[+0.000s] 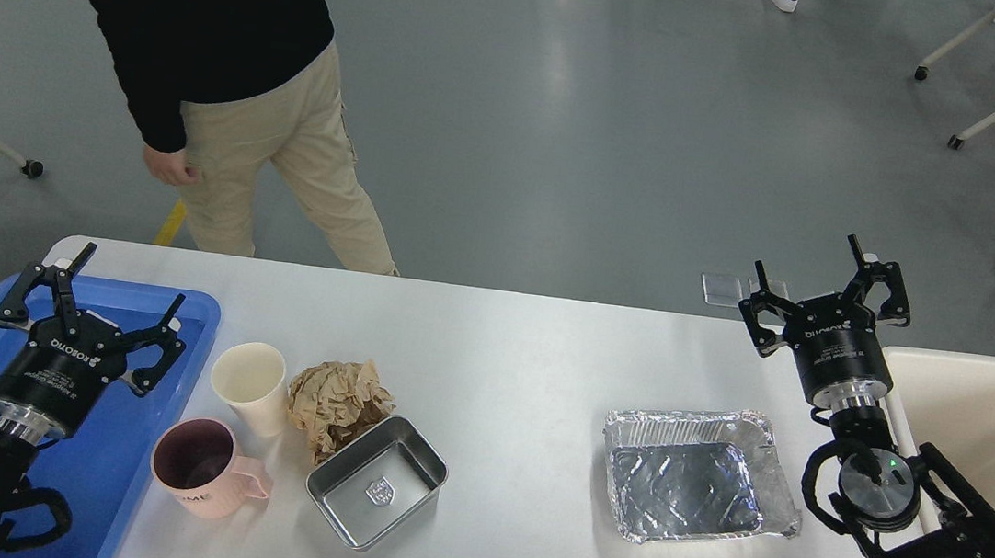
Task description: Tidy desktop
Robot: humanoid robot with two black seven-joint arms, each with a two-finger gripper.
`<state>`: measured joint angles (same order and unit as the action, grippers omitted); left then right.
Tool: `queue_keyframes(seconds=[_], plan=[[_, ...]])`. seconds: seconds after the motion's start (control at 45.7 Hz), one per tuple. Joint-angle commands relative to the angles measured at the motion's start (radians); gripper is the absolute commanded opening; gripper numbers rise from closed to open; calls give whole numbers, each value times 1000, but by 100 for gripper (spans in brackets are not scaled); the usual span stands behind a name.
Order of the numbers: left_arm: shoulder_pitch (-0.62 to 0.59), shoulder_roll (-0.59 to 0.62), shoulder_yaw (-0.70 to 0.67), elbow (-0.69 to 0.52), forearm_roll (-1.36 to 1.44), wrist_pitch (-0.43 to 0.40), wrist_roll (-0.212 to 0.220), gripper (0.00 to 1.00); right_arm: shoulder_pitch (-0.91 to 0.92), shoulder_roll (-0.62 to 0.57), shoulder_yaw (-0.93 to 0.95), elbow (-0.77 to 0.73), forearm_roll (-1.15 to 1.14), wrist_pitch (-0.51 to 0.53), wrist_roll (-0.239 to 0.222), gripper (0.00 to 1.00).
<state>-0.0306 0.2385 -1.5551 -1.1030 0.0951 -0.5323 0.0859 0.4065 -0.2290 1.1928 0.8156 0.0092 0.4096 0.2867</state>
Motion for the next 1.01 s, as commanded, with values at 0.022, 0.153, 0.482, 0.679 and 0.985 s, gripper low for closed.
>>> queue_keyframes(seconds=[0.022, 0.153, 0.482, 0.679, 0.985], plan=[[-2, 1, 1, 0, 0, 5, 0, 98, 0, 2, -2, 0, 0, -3, 0, 100], [-6, 4, 3, 0, -2, 9, 0, 97, 0, 0, -2, 0, 0, -3, -1, 100], [-9, -2, 3, 2, -2, 17, -2, 97, 0, 4, -2, 0, 0, -6, 0, 100], [-6, -5, 4, 2, -2, 18, -2, 97, -1, 4, -2, 2, 0, -5, 0, 100], [-6, -4, 4, 2, -2, 18, -2, 97, 0, 2, -2, 4, 0, -5, 0, 100]])
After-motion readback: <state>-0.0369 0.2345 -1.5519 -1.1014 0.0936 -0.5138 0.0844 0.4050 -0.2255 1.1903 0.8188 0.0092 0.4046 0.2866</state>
